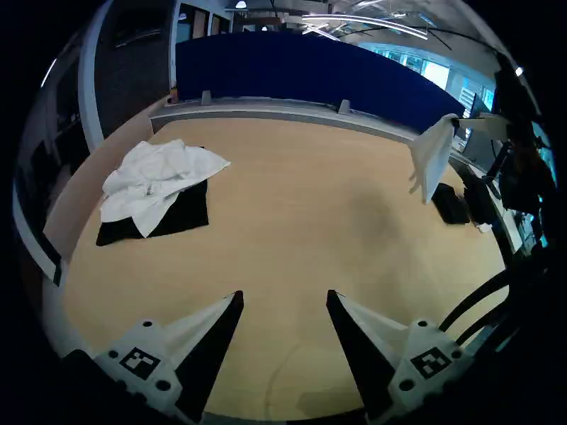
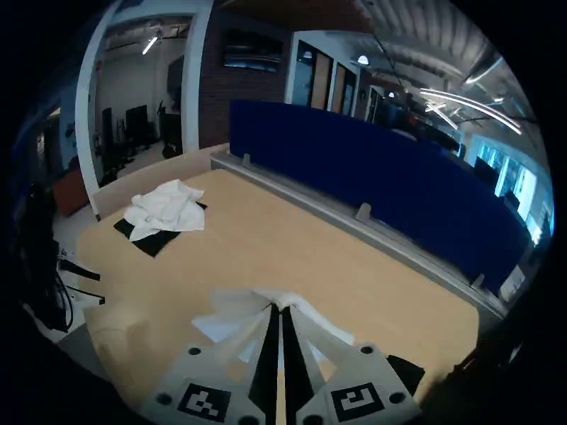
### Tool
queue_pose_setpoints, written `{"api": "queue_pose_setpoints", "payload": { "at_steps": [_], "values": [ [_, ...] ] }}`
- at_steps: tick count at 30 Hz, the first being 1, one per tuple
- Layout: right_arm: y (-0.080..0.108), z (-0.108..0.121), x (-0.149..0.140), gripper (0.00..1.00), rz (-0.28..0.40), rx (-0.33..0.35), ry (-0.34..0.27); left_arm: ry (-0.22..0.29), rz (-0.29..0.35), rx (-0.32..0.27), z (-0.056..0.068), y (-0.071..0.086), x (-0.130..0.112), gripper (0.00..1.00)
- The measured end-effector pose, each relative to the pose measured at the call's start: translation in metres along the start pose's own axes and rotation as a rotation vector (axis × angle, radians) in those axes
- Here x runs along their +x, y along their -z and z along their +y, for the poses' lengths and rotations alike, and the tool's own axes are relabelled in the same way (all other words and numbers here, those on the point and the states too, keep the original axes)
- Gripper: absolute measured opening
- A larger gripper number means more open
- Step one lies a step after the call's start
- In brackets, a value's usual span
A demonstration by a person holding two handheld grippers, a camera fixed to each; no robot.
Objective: Fold towel
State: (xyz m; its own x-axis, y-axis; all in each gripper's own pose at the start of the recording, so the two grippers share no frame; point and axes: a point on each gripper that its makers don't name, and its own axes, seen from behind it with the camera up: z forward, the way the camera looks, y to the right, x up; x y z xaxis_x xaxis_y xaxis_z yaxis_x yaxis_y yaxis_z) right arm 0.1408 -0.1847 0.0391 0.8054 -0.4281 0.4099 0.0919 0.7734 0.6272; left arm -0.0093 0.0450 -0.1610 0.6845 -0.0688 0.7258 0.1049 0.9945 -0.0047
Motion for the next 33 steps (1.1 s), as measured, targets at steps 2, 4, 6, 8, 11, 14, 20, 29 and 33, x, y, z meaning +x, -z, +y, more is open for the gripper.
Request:
{"api": "queue_pose_setpoints", "payload": {
  "at_steps": [2,4,6,8,11,14,20,29,33],
  "values": [
    [0.001,0.009,0.000,0.03,-0.001,-0.005,0.000,-0.001,-0.001,0.003,0.000,0.000,0.000,0.87],
    [0.002,0.017,0.000,0.03,-0.003,-0.009,0.000,0.000,-0.002,0.004,0.001,0.000,0.000,0.87],
    [0.003,0.027,-0.001,0.03,-0.007,-0.015,0.001,0.001,-0.003,0.006,0.001,0.001,0.000,0.87],
    [0.004,0.037,-0.002,0.03,-0.012,-0.022,0.003,0.002,-0.005,0.007,0.002,0.001,0.000,0.87],
    [0.004,0.054,-0.004,0.02,-0.019,-0.036,0.001,0.004,-0.008,0.010,0.003,-0.001,0.000,0.87],
    [0.005,0.071,-0.006,0.03,-0.023,-0.048,-0.005,0.004,-0.010,0.015,0.002,-0.003,0.001,0.87],
    [0.008,0.107,-0.014,0.02,-0.037,-0.071,-0.018,-0.004,-0.015,0.022,0.003,-0.004,0.002,0.87],
    [0.008,0.159,-0.025,0.03,-0.066,-0.110,-0.024,-0.013,-0.024,0.030,0.006,-0.002,0.003,0.87],
    [0.007,0.184,-0.029,0.02,-0.076,-0.129,-0.032,-0.014,-0.026,0.034,0.008,-0.003,0.003,0.87]
  ]
}}
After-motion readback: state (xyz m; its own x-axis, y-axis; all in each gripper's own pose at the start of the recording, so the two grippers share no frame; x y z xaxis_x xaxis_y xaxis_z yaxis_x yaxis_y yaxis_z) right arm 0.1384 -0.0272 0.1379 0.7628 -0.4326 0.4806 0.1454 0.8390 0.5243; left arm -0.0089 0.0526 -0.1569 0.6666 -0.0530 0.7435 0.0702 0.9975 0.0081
